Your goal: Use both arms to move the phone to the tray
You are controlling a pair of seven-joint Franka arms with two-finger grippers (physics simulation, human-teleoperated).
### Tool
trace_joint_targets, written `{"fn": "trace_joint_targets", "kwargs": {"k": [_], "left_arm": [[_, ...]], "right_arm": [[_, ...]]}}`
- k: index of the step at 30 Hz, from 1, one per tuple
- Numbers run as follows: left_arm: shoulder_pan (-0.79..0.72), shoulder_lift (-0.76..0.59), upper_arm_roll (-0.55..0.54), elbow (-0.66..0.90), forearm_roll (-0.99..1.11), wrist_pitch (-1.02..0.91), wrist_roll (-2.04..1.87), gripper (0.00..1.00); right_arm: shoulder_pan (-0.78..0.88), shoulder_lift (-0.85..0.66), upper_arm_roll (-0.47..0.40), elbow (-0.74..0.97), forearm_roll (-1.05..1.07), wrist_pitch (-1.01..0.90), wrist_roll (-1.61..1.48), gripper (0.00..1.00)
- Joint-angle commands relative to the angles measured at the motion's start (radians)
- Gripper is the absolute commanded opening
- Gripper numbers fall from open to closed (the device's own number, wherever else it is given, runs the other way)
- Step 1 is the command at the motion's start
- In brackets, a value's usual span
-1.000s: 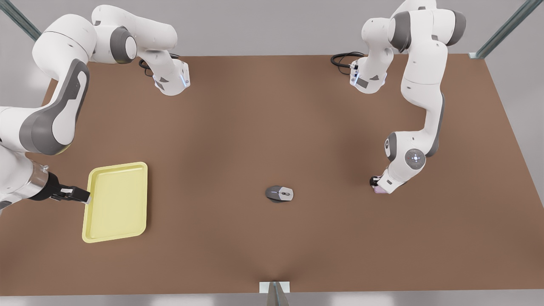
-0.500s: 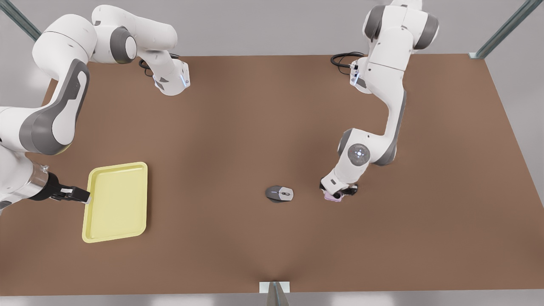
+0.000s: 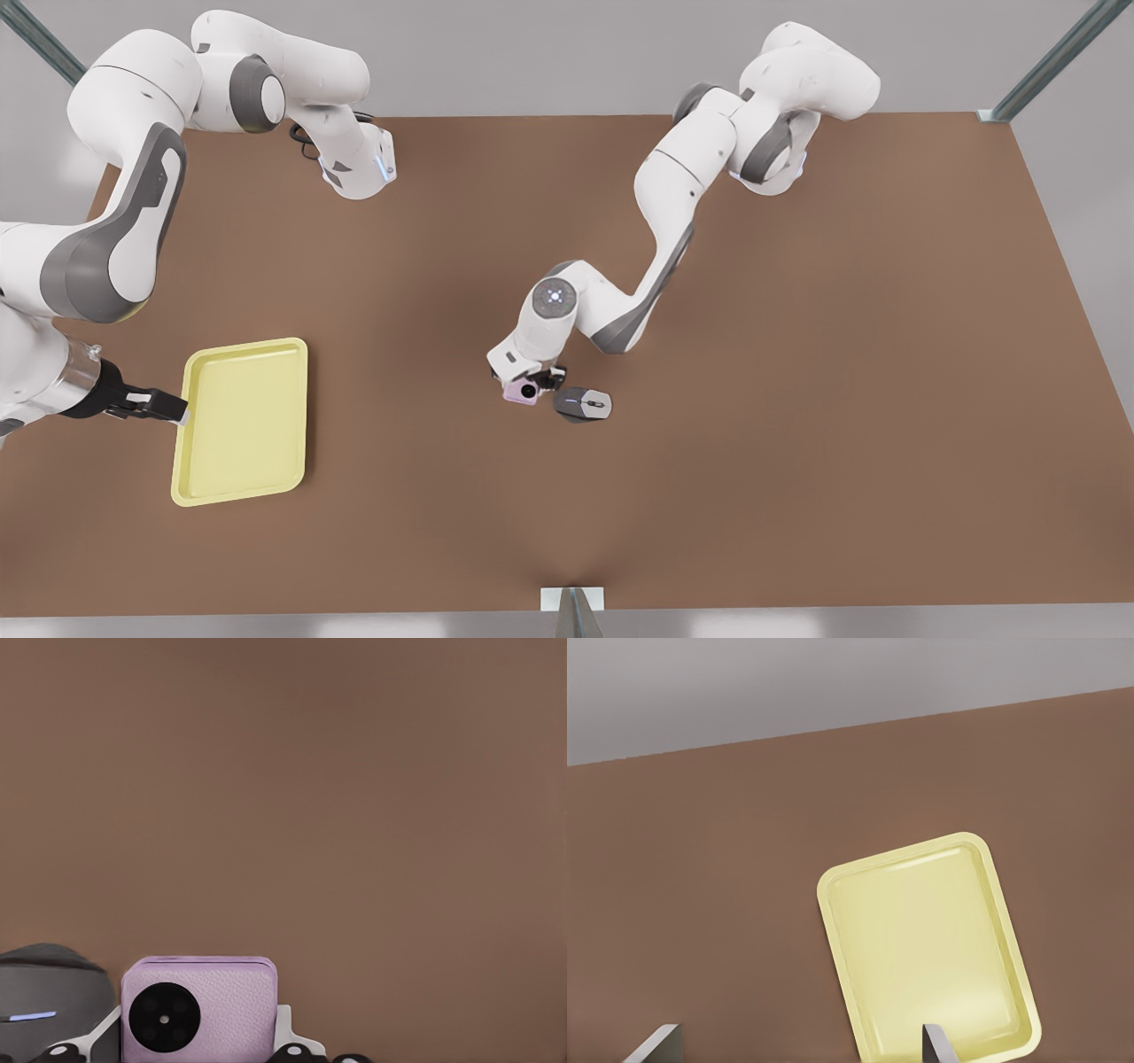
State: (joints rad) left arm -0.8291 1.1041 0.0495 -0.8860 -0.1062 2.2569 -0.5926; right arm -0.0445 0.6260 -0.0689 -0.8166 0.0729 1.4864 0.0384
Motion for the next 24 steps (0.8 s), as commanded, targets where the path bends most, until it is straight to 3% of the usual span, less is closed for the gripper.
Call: {"fn": "trace_joint_targets", "kwargs": {"k": [1,3,7,11,12,13,19,20,22,24], "left_arm": [[-0.022,0.032,0.0,0.021,0.029,0.084,-0.296,0.73],[-0.039,0.057,-0.002,0.021,0.132,0.139,-0.291,0.73],[-0.07,0.121,0.004,0.065,0.149,0.191,-0.306,0.73],[-0.076,0.154,0.006,0.088,0.151,0.273,-0.369,0.75],[-0.076,0.155,0.003,0.088,0.149,0.285,-0.377,0.82],[-0.076,0.155,0.003,0.088,0.149,0.297,-0.391,1.0],[-0.078,0.154,0.0,0.088,0.149,0.291,-0.414,1.0],[-0.076,0.149,0.0,0.088,0.148,0.257,-0.412,1.0],[-0.044,0.1,-0.01,0.087,0.14,-0.006,-0.375,1.0],[0.088,0.04,-0.109,0.079,0.125,-0.247,-0.228,1.0]], "right_arm": [[0.0,-0.002,0.0,0.0,0.001,0.002,0.0,1.0],[0.0,-0.002,-0.002,-0.003,-0.008,0.014,0.0,1.0],[-0.002,-0.083,-0.003,-0.01,-0.008,-0.067,0.008,1.0],[-0.015,-0.183,-0.006,-0.176,-0.008,-0.029,0.008,1.0],[-0.029,-0.181,-0.008,-0.179,-0.005,-0.031,0.006,1.0],[-0.017,-0.18,-0.008,-0.208,-0.03,-0.035,-0.012,1.0],[0.06,-0.201,-0.002,-0.268,-0.094,-0.031,-0.012,1.0],[0.061,-0.216,-0.002,-0.273,-0.104,-0.034,-0.015,1.0],[0.064,-0.215,-0.002,-0.283,-0.117,-0.029,-0.014,1.0],[0.097,-0.235,0.0,-0.34,-0.107,-0.009,-0.005,1.0]]}}
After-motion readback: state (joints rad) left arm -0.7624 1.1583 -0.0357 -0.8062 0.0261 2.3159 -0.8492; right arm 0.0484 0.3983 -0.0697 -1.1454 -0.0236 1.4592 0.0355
